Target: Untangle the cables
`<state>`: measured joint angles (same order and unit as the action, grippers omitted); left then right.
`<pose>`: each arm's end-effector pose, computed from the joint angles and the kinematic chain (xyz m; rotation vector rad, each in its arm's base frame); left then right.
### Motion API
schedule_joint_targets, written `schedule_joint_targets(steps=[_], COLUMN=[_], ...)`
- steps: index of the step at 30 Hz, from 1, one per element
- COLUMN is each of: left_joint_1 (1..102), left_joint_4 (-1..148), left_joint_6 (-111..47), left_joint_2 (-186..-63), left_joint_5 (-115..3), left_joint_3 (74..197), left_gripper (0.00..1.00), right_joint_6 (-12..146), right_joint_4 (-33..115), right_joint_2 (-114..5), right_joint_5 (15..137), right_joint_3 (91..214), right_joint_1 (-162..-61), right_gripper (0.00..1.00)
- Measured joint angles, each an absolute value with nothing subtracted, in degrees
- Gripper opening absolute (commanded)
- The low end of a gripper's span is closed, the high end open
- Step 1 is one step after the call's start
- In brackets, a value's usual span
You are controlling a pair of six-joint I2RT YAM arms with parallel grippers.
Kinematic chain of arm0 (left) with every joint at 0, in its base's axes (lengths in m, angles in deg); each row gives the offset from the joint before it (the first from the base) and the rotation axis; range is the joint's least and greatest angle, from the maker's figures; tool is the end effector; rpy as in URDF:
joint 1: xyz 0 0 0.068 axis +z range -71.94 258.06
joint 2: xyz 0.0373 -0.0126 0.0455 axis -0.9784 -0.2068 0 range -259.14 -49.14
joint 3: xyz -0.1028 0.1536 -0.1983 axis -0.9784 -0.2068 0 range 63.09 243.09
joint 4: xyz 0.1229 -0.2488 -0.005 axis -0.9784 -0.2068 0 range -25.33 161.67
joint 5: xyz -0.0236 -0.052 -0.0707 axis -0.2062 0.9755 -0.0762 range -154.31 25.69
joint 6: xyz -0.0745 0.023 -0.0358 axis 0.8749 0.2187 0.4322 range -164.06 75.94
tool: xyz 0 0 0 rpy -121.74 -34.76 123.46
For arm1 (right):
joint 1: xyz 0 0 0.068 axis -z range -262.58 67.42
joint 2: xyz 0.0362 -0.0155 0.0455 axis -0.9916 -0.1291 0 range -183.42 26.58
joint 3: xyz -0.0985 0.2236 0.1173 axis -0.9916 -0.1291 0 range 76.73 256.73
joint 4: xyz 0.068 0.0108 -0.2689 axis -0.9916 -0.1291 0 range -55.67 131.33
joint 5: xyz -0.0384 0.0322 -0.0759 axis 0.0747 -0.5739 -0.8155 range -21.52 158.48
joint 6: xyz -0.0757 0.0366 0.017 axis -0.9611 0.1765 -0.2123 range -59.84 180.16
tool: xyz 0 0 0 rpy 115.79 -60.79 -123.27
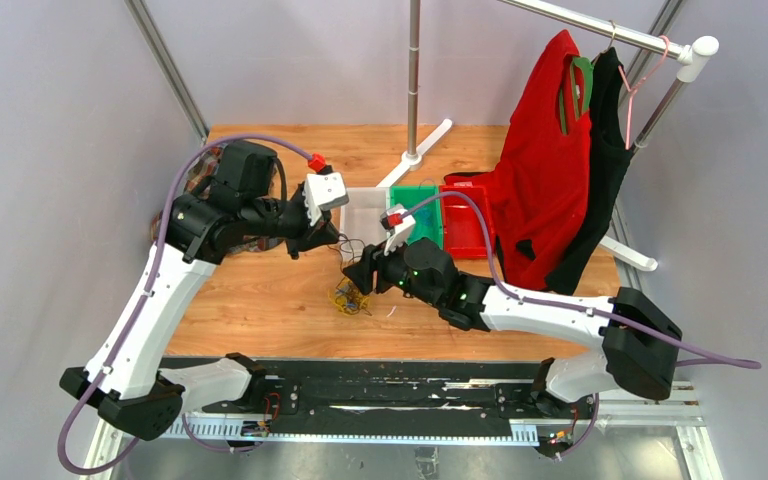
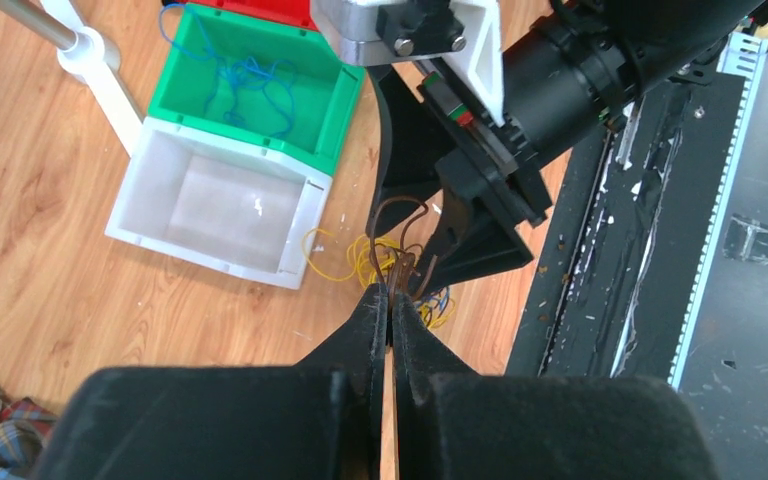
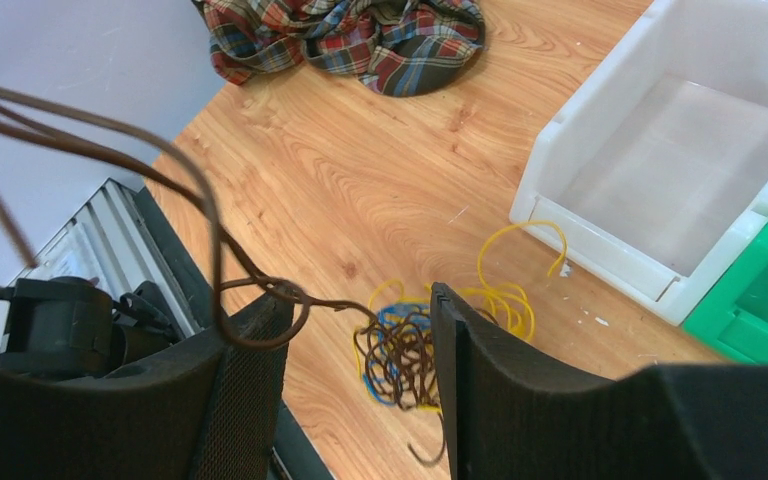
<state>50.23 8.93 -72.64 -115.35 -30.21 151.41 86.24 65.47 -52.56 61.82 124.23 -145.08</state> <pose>0.1909 -0.1487 0.4186 1.3111 1.7895 -0.6672 0.1801 0.3269 0.2651 -0.4787 1.7519 1.0352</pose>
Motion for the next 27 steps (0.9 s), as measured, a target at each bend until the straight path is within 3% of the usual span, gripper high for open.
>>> schedule_joint_targets(steps=[27], left_joint_1=[50.23], left_joint_4=[7.91], left_joint_6=[-66.06], left_joint_2=[-115.0], left_joint_5=[-27.63], left_joint_3=[170.36], left_gripper=[0.0], right_joint_6=[87.64], right_joint_4=[70.2], right_joint_2=[-63.25], right_joint_5=[58.68], right_joint_3=[122.18], right_joint_1=[-145.08], right_gripper=[0.41])
